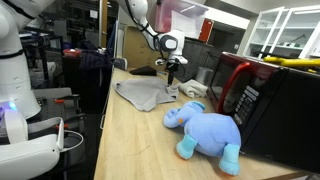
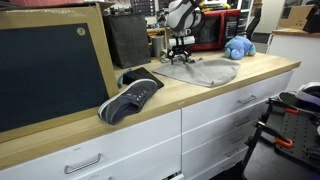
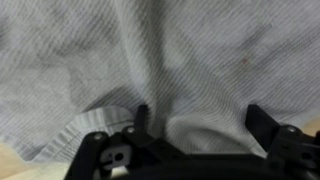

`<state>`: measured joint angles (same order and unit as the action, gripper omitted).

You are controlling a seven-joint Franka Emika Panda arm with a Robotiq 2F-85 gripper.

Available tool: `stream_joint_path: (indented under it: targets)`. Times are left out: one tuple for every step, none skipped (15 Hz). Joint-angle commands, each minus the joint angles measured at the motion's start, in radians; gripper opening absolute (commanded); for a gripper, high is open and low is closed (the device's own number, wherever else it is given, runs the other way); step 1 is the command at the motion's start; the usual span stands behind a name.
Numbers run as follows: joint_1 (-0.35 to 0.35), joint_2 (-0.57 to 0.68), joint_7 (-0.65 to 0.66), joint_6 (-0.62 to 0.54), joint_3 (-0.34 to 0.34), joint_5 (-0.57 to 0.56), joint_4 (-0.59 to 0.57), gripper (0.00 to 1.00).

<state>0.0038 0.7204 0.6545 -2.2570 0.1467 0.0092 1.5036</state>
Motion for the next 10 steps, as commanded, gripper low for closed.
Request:
stream_joint_path:
  targets:
    - [-0.009, 0.066, 0.030, -0.015, 0.020, 0.023, -0.107, 1.00]
    - [-0.012, 0.080, 0.032, -0.025, 0.025, 0.020, -0.124, 1.00]
    - [-0.015, 0.092, 0.033, -0.036, 0.031, 0.014, -0.138, 1.00]
    - [-0.016, 0.105, 0.038, -0.047, 0.038, 0.010, -0.149, 1.00]
    - [-0.018, 0.116, 0.040, -0.057, 0.048, 0.004, -0.159, 1.00]
    - [-0.018, 0.129, 0.039, -0.068, 0.060, -0.004, -0.169, 1.00]
    - [-0.020, 0.142, 0.035, -0.077, 0.068, -0.009, -0.180, 1.00]
    - [-0.022, 0.150, 0.025, -0.088, 0.077, -0.016, -0.190, 1.00]
    - [-0.024, 0.158, 0.012, -0.101, 0.082, -0.024, -0.201, 1.00]
    - [-0.028, 0.166, -0.001, -0.110, 0.085, -0.030, -0.212, 1.00]
